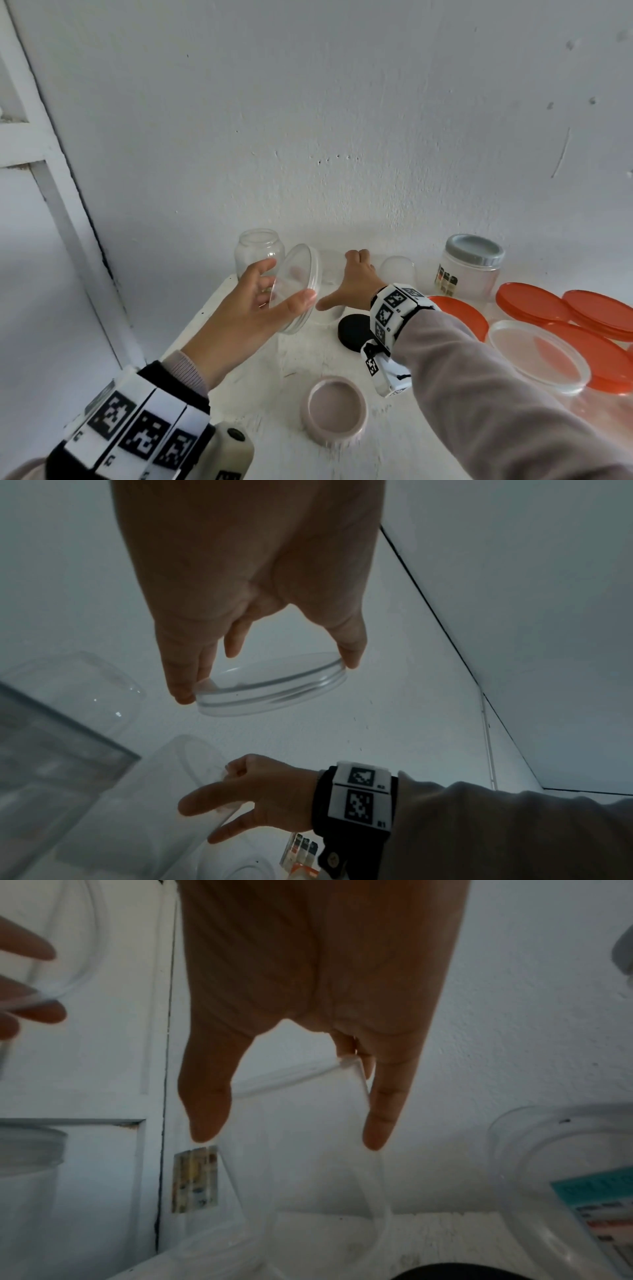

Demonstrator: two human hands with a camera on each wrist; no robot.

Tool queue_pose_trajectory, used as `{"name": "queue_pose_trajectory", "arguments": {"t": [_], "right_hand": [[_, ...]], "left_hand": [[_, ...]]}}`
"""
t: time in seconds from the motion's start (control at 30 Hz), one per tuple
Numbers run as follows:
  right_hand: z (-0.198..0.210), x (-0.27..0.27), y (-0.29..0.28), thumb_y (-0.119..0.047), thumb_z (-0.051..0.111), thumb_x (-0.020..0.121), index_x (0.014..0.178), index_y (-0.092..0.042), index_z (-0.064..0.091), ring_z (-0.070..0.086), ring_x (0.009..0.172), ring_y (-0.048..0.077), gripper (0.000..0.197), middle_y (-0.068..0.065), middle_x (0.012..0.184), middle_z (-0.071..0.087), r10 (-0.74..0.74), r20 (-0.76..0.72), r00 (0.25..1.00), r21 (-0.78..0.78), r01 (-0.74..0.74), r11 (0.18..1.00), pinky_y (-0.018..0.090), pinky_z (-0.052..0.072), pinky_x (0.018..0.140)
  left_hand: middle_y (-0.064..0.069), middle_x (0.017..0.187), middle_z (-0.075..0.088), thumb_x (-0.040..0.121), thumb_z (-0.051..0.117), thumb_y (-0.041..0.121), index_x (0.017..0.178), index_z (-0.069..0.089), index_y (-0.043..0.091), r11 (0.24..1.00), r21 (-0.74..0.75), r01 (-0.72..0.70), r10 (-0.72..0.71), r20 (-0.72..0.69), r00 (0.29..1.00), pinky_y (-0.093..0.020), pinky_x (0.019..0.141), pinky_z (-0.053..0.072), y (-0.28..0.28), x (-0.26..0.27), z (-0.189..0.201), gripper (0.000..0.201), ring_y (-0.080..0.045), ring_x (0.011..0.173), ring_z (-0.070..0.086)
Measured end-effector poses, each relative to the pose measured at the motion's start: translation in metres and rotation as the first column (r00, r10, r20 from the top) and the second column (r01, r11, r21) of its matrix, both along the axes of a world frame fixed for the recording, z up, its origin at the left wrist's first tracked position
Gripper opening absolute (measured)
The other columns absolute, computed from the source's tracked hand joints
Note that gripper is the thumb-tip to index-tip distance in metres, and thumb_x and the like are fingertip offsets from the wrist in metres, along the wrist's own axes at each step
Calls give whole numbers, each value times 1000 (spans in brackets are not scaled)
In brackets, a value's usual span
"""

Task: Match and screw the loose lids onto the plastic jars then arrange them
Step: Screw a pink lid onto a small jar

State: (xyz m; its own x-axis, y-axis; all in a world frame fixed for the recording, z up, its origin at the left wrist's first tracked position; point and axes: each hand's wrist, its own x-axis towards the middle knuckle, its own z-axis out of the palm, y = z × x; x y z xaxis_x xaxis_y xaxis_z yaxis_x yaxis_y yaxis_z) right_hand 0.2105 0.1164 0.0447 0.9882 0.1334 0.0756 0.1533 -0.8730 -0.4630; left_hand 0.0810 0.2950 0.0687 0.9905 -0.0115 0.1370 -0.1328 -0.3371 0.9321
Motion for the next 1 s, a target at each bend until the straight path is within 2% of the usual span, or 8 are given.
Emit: {"name": "queue_pose_trajectory", "arguments": {"t": [0.1, 0.27, 0.37, 0.47, 0.53, 0.63, 0.83, 1.0], "right_hand": [[2, -14, -7, -39, 87, 61, 144, -10, 15, 34, 126, 26, 114, 8, 136, 25, 47, 66, 997, 112, -54, 992, 37, 38, 103], [6, -51, -30, -44, 86, 56, 143, -37, 7, 33, 118, 28, 117, 3, 120, 24, 105, 28, 994, 140, -108, 984, 41, 40, 95], [7, -76, -47, -48, 84, 57, 142, -28, 14, 30, 120, 23, 112, 1, 122, 26, 124, 51, 991, 96, -128, 987, 34, 37, 95], [8, -103, -67, -52, 82, 58, 143, -18, 17, 28, 124, 20, 112, 0, 132, 27, 127, 51, 991, 83, -131, 988, 32, 34, 102], [7, -121, -81, -51, 82, 57, 143, -28, 13, 31, 124, 22, 113, 1, 131, 27, 143, 6, 990, 142, -143, 979, 38, 35, 107], [3, -148, -102, -49, 81, 55, 135, -47, 13, 35, 117, 21, 105, -1, 124, 27, 174, -34, 984, 214, -163, 963, 34, 39, 97], [-6, -176, -130, -60, 77, 56, 130, -26, 30, 42, 110, 12, 95, -8, 123, 39, 65, -66, 996, 176, -53, 983, 26, 37, 86], [-10, -190, -142, -63, 74, 52, 131, -37, 32, 44, 112, 14, 93, -7, 127, 37, 122, -201, 972, 277, -63, 959, 31, 41, 90]], "left_hand": [[17, 134, 48, 50, 66, 83, 137, 31, 45, 1000, -7, -7, 7, -3, 1000, -16, 79, 38, -6, -9, 0, 102, -1, 120, 48], [17, 131, 46, 50, 64, 81, 135, 32, 46, 1000, -1, -21, 21, 9, 1000, -20, 83, 39, -19, -25, 1, 97, 0, 116, 49], [18, 127, 47, 51, 65, 79, 137, 33, 42, 1000, -14, -25, 26, 27, 999, -15, 78, 38, -28, -34, 3, 99, 3, 113, 49], [23, 117, 47, 58, 66, 78, 137, 33, 41, 999, -17, -35, 36, 33, 999, -12, 73, 37, -37, -46, 4, 94, 11, 105, 47], [28, 110, 47, 60, 63, 72, 137, 33, 40, 999, -9, -37, 37, 35, 999, -10, 70, 37, -42, -52, 4, 89, 14, 99, 48], [33, 104, 46, 56, 61, 68, 136, 35, 38, 999, -1, -38, 38, 32, 999, -9, 67, 38, -51, -60, 4, 89, 15, 94, 50], [14, 124, 45, 55, 61, 70, 140, 32, 37, 999, 12, -46, 46, -1, 999, -11, 68, 36, -66, -68, -1, 96, 3, 104, 49], [13, 127, 45, 52, 60, 74, 140, 32, 37, 998, 41, -46, 47, -19, 999, -16, 74, 37, -77, -73, -3, 99, -4, 110, 49]]}}
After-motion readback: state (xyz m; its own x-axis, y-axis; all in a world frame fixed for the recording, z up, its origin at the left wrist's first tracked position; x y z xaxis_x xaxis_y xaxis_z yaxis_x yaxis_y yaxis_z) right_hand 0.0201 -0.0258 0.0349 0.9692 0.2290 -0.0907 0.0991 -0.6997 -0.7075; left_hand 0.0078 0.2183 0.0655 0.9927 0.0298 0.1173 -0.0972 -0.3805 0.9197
